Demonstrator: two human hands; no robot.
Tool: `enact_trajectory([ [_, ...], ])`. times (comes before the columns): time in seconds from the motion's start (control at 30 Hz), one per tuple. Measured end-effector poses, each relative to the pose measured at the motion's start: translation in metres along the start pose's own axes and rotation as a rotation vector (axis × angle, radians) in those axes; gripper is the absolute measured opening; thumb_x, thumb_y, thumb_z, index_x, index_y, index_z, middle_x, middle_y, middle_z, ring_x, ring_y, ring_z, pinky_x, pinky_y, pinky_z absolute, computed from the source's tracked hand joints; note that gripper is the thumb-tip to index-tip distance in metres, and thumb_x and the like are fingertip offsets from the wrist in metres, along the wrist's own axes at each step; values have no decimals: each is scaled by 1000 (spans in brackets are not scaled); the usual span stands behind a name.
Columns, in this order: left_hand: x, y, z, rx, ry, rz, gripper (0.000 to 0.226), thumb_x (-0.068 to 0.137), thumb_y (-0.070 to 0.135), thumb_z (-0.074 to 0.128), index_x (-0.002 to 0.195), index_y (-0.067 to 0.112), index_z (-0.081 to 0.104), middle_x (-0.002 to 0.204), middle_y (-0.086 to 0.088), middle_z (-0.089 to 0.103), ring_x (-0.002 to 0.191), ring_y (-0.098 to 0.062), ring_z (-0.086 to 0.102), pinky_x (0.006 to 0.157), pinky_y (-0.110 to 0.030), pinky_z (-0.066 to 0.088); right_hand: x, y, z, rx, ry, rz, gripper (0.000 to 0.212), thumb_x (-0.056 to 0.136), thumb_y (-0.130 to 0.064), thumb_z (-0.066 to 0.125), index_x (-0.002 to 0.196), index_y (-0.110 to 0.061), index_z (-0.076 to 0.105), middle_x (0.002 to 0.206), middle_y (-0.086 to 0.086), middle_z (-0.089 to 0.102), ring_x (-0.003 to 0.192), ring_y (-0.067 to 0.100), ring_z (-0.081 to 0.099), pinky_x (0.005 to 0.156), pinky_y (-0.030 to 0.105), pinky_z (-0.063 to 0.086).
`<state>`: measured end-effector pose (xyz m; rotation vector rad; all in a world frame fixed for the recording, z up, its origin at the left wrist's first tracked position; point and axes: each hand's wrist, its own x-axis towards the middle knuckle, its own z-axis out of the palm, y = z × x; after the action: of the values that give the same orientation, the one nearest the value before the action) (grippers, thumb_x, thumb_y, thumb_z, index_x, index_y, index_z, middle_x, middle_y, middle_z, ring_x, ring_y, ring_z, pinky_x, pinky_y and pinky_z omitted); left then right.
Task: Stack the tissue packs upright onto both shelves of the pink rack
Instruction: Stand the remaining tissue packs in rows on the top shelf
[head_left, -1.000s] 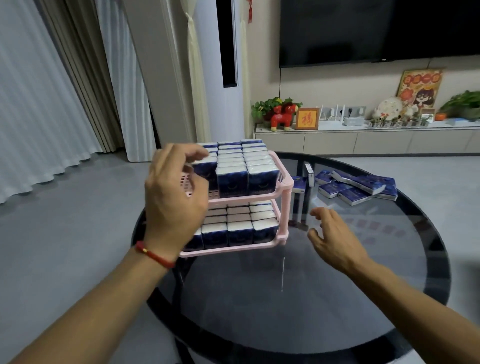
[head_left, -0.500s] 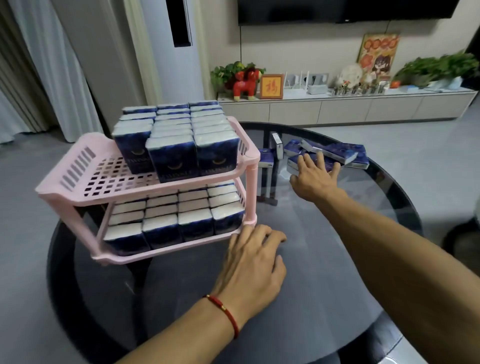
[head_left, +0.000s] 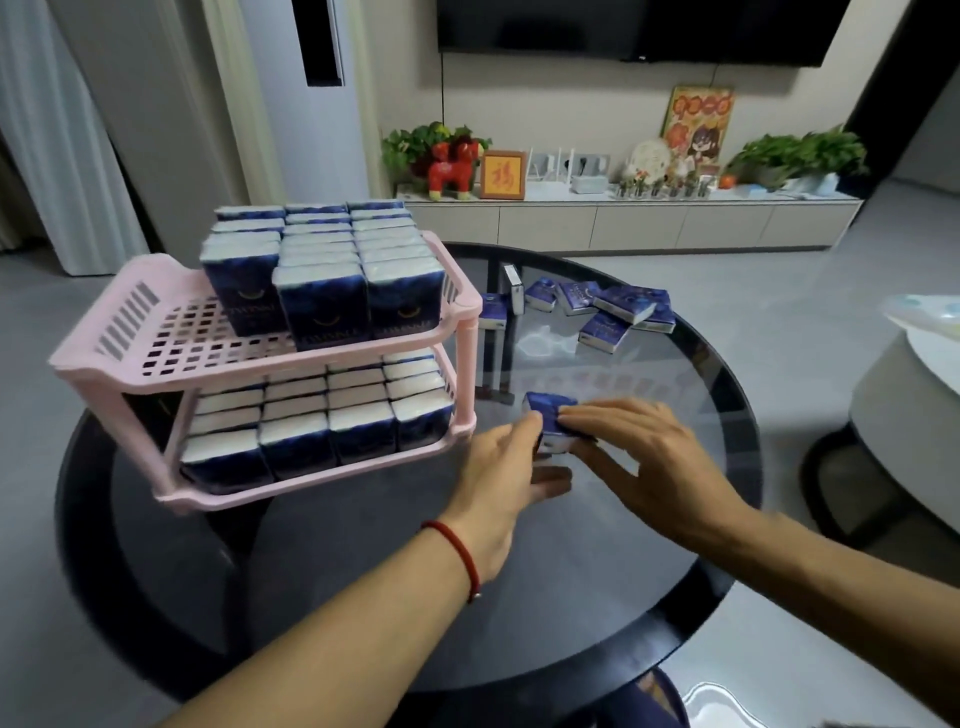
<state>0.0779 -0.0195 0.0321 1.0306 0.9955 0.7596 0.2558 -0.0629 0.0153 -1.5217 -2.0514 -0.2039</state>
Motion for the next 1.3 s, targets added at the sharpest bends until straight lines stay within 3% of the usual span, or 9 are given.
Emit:
enact_trajectory([
  [0.13,-2,-4,2,-135,19,-86,32,102,2,52,132,7,58,120,-20,70,94,-33,75,74,-47,65,3,0,-8,172,-86,71,31,97,-31,56,123,-20,68,124,-5,69,116,10,61,100,29,48],
  [0.23,-6,-5,1,-123,49,-80,38,101,0,53,136,14,51,130,-14,62,91,-29,74,69,-43,65,45,37,12,8,-43,316,37,96,-25,57,133,-18,60,140,2,60,130,19,52,108,38,42],
  [0.37,-13,-4,-1,-116,3,-45,49,101,-5,51,135,31,50,125,-8,61,96,-31,73,70,-42,65,94,97,48,-203,-259,604,64,100,-27,54,157,-16,26,167,7,19,153,29,18,117,55,32],
  [0.43,-13,-2,-3,-126,-2,-45,47,100,-5,50,133,28,55,124,-11,63,93,-32,74,71,-44,65,98,112,63,-179,-261,687,59,101,-25,47,155,-13,26,163,11,25,149,32,24,115,55,33],
  [0.63,-11,2,-13,-171,-4,-56,29,101,7,57,126,22,60,111,-9,68,85,-26,74,79,-51,64,66,90,66,-373,-112,398,27,99,-19,58,125,-11,62,118,14,53,100,38,51,87,42,42],
  [0.8,-17,2,-17,-165,-5,-58,28,104,10,54,130,20,56,111,-9,67,88,-27,73,81,-52,63,19,25,16,-198,-44,262,19,90,-14,75,108,-12,78,95,12,64,84,39,62,67,40,48],
  [0.93,-25,2,-21,-182,-12,-54,26,101,17,61,126,16,57,112,-14,69,88,-28,73,80,-56,62,-8,-33,-13,-144,139,162,28,93,-28,68,116,-15,77,102,4,68,87,25,64,67,39,56],
  [1.13,-38,-3,-35,-167,-46,-30,36,92,15,73,126,16,61,113,-22,72,91,-35,75,80,-59,61,-15,-75,-7,-19,-16,-47,34,94,-38,59,121,-21,71,114,-4,64,99,17,61,79,31,57],
  [1.3,-44,0,-60,21,80,119,33,93,4,66,116,27,62,111,-11,74,89,-29,75,75,-56,63,-9,-80,0,260,-43,74,28,96,-34,63,123,-24,63,126,-11,52,104,5,59,86,22,55],
])
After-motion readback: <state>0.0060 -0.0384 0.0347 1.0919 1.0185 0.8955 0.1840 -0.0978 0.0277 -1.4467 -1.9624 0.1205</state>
